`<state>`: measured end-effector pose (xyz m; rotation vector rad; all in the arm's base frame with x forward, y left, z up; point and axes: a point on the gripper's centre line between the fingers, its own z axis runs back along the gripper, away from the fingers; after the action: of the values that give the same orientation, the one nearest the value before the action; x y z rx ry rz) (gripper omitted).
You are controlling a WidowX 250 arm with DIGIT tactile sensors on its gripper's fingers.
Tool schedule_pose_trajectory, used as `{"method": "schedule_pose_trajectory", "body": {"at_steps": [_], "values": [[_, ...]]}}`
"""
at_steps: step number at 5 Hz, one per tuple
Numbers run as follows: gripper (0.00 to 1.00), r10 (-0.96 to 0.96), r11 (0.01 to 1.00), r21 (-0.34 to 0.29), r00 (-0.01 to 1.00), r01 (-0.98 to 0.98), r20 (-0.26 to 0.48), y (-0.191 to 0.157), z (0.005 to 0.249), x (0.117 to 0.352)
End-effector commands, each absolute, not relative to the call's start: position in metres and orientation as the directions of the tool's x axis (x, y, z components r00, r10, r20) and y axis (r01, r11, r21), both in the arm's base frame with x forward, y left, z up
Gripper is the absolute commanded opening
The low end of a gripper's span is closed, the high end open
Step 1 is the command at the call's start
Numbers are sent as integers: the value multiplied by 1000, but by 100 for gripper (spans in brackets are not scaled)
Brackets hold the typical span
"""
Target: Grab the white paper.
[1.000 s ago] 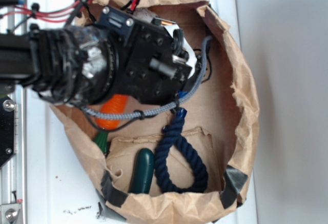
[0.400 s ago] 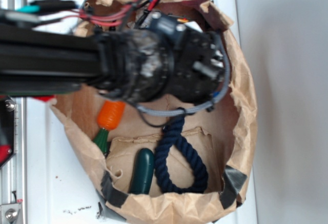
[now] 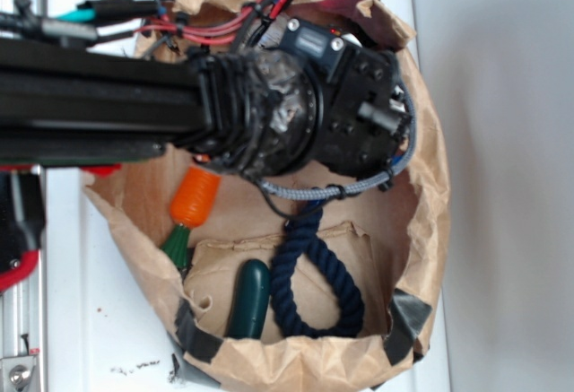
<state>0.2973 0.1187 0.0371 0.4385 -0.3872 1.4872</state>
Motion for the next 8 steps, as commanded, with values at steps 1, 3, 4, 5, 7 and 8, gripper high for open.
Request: {"method": "schedule_pose_trajectory", "body": {"at_steps": [1, 3, 4, 5, 7, 8], "values": [[0, 854, 41, -42, 13, -998, 521, 121, 58, 294], [0, 846, 74, -54, 34, -996, 533, 115, 62, 296], [0, 847, 104, -71, 51, -992, 530, 113, 68, 294], [0, 874, 148, -106, 80, -983, 479, 116, 85, 292], [100, 935, 110, -152, 50, -982, 352, 125, 106, 277], [100, 940, 49, -243, -37, -969, 340, 133, 97, 269]]}}
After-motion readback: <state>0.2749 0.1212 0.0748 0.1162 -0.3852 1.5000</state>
